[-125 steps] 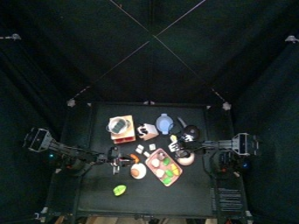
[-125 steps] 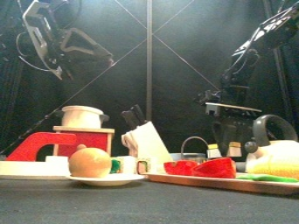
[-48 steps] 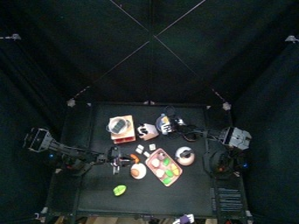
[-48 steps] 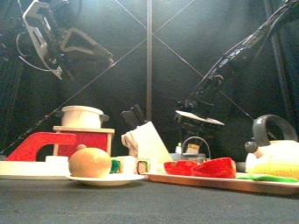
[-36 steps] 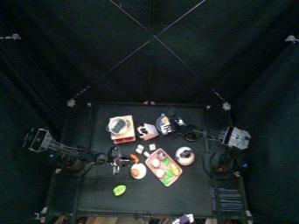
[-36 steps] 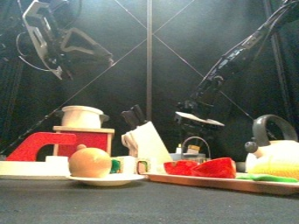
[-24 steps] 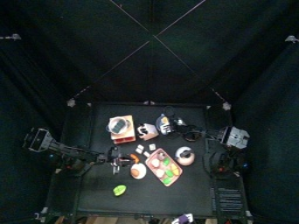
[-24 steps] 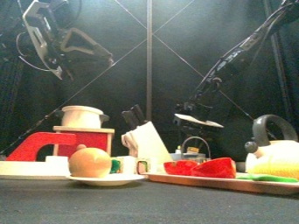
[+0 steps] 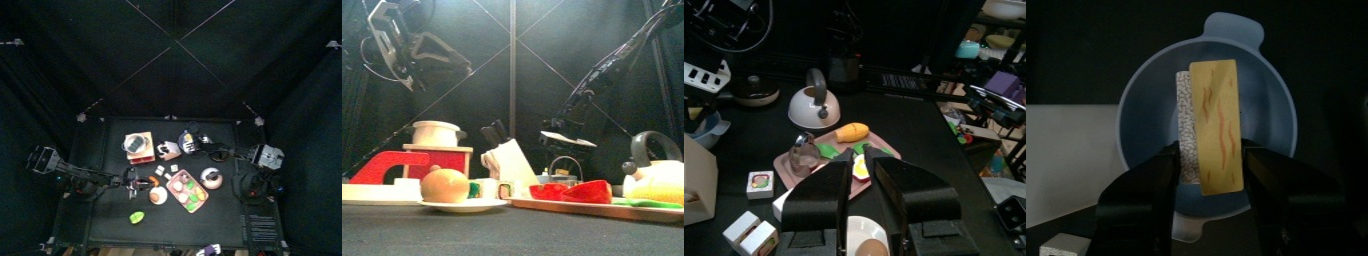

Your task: Place egg sushi in bowl

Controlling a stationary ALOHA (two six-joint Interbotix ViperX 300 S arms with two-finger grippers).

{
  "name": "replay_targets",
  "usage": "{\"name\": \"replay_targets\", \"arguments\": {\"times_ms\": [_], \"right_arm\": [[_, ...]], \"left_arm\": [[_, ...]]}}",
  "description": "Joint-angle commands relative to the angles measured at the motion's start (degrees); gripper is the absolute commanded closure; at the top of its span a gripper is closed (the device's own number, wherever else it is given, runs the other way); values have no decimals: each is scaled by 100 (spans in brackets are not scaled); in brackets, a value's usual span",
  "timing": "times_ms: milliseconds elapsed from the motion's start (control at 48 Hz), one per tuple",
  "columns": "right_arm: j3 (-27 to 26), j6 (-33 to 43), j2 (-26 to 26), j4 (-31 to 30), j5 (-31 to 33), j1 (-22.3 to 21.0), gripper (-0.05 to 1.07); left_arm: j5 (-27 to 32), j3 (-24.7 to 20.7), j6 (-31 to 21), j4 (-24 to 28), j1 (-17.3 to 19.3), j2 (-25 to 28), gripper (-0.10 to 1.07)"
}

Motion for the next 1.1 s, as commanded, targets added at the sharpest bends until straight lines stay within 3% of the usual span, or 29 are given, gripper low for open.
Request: {"name": "replay_targets", "arguments": {"times_ms": [0,771,1083], "right_arm": [[-123,9,-88,0,-9,-9,33],[-141,0,-62,88,-18,-35,33],[-167,-18,-44,88,-9,-35,16]], "left_arm": [[-26,-62,9,18,0,-35,36],[-26,-53,9,26,-9,-26,36],[-26,-70,18,79,-18,-70,36]]}}
